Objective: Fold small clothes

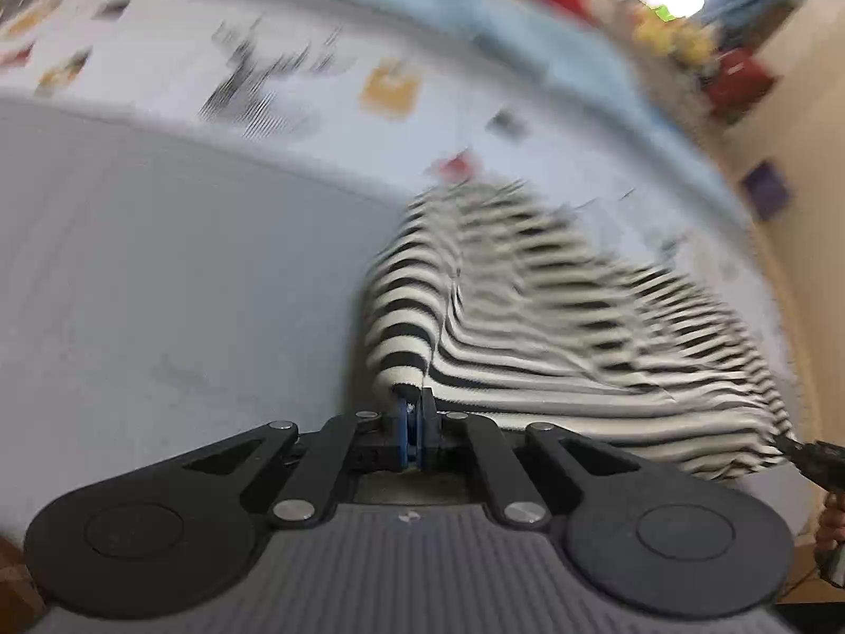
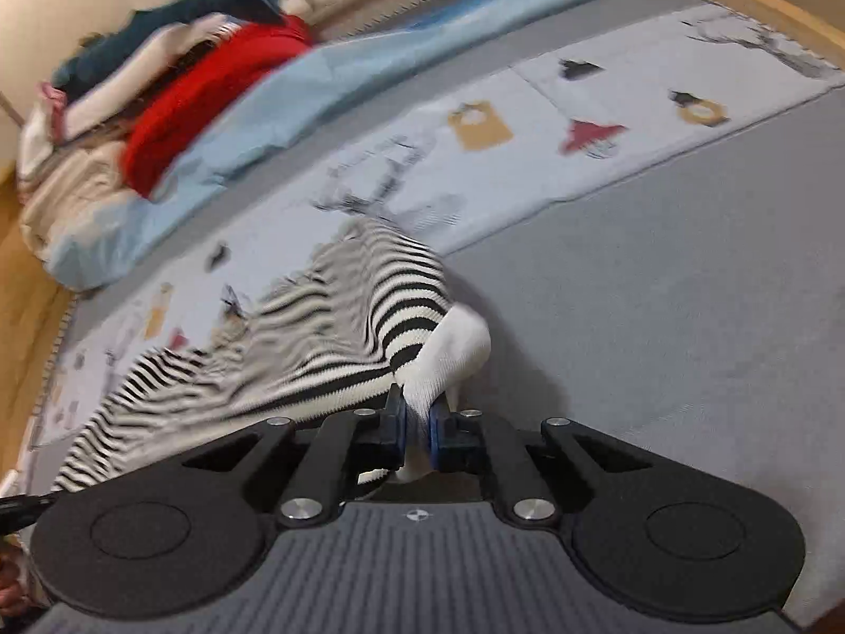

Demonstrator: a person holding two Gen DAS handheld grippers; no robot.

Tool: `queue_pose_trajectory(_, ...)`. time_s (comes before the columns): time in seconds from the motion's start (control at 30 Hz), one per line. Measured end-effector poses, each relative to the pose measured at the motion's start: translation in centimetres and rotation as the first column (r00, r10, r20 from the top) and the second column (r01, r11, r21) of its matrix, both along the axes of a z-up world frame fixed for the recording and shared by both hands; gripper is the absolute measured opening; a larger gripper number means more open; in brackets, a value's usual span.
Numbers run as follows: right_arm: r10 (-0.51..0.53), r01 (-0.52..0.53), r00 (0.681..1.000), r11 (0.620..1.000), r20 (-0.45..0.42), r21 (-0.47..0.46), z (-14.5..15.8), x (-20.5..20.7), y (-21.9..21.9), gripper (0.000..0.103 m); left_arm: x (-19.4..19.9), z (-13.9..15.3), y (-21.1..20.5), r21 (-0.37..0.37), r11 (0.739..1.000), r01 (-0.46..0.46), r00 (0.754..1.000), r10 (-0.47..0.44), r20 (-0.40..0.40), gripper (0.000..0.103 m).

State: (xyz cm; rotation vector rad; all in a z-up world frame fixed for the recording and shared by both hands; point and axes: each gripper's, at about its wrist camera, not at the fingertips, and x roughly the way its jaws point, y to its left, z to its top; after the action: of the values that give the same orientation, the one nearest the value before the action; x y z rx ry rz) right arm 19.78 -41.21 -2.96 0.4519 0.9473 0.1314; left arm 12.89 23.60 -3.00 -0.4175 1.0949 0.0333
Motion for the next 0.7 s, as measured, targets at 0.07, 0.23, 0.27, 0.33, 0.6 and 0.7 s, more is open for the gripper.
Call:
queue_pose_trajectory(0.07, -0.017, 0.016, 0.994, 1.0, -0.11, -0.011, -1.9, 0.1, -0.9, 0.007, 0.6, -2.4, -0.2, 0.027, 0.999, 0.02, 0.991, -0.016, -0.136, 0.003)
queue_pose_trajectory(0.23, 0.01, -0.035, 0.971, 0.994, -0.24, -0.1, -4.6, 0.6, 0.4, 0.009, 1.3, -2.6, -1.7, 0.129, 0.99, 0.056, 0.983, -0.032, -0.181, 0.009)
queue_pose_trajectory(0.27, 0.007, -0.033, 0.972, 0.994, -0.235, -0.106, -4.5, 0.6, 0.6, 0.011, 1.2, -1.8, -1.8, 0.137, 0.989, 0.046, 0.99, -0.027, -0.136, 0.01)
queue_pose_trajectory(0.33, -0.007, -0.02, 0.975, 0.993, -0.221, -0.119, -3.8, 0.4, 0.6, 0.014, 0.9, 0.0, -2.1, 0.101, 0.994, 0.042, 0.999, -0.039, -0.031, 0.013)
queue_pose_trajectory(0.6, 0.112, -0.118, 0.992, 0.986, -0.05, -0.119, -1.4, 0.0, 1.8, 0.019, 2.3, -1.5, -7.5, 0.098, 0.949, 0.299, 0.953, -0.292, -0.08, 0.041)
queue_pose_trajectory(0.7, 0.159, -0.209, 0.959, 0.955, -0.234, -0.211, -4.9, 0.9, 3.1, 0.019, 3.4, -4.5, -7.5, 0.155, 0.949, 0.276, 0.939, -0.231, -0.255, 0.053)
